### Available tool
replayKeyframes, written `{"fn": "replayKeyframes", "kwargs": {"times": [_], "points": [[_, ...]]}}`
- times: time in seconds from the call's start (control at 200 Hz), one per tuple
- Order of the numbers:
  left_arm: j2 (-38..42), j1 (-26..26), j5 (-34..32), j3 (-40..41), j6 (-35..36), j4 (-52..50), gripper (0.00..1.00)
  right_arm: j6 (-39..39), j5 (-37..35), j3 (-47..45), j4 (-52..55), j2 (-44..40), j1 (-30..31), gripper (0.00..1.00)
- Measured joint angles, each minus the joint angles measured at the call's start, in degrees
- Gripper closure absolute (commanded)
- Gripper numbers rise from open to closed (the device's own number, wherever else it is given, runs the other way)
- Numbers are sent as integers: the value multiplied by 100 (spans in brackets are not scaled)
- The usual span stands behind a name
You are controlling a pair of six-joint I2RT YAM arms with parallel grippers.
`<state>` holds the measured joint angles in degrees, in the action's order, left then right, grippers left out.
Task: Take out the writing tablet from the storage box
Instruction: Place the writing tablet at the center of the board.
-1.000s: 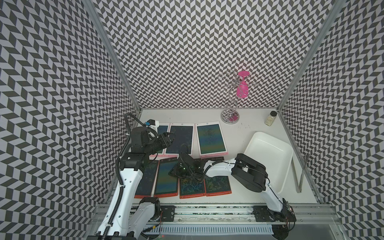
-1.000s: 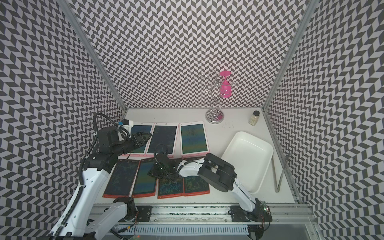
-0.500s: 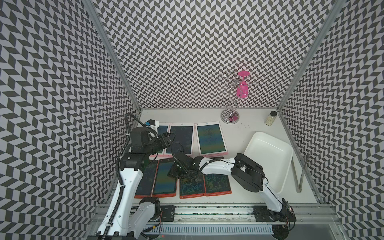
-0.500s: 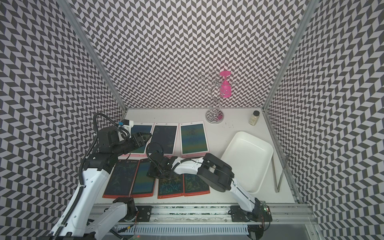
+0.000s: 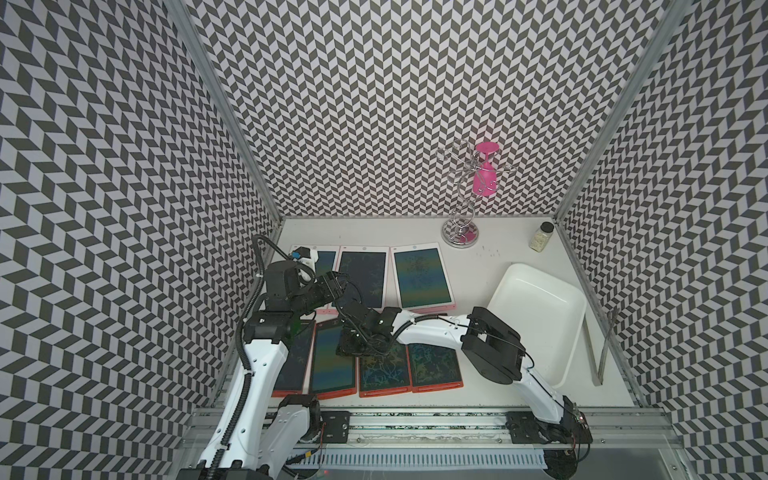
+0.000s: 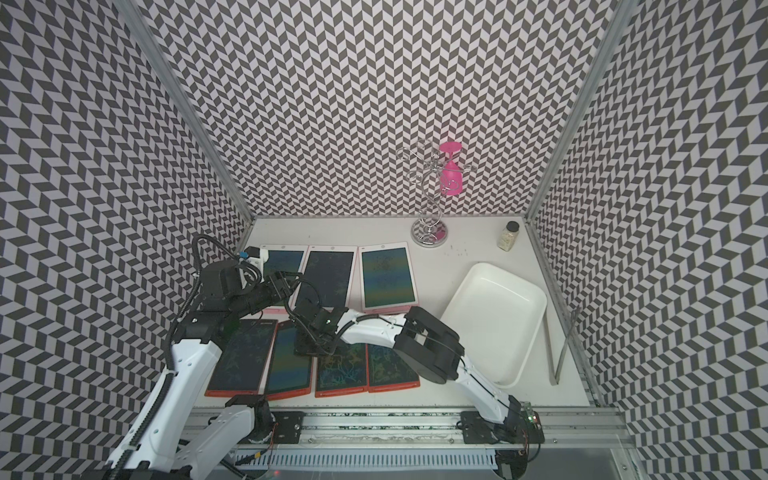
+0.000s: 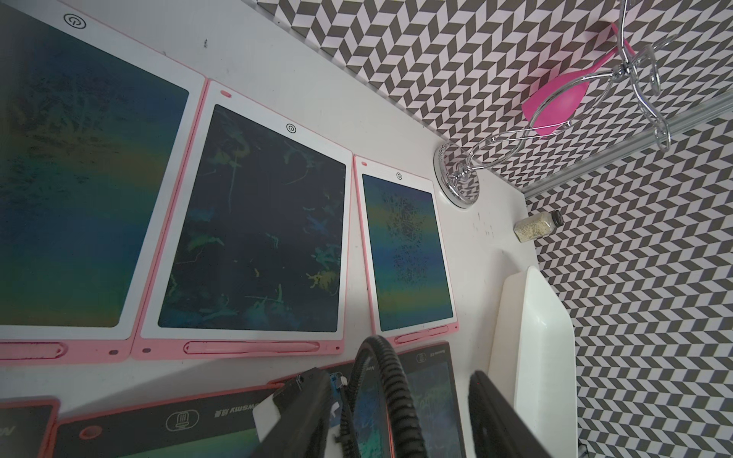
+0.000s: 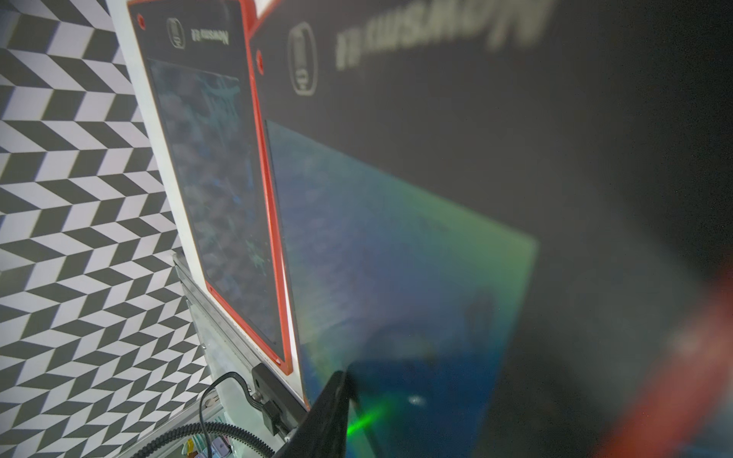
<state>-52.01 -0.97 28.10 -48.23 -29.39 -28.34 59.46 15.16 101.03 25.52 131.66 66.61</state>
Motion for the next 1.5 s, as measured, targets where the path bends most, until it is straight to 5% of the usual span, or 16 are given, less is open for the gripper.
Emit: {"fn": "replayKeyframes", "kwargs": {"times": [0.501, 1.497], "points": [[7, 2, 4, 79, 105, 83, 43, 111, -9, -24, 22, -7, 0, 47], [17, 39, -33, 354, 151, 304, 42, -271, -487, 385, 1578, -105, -15, 43]]}}
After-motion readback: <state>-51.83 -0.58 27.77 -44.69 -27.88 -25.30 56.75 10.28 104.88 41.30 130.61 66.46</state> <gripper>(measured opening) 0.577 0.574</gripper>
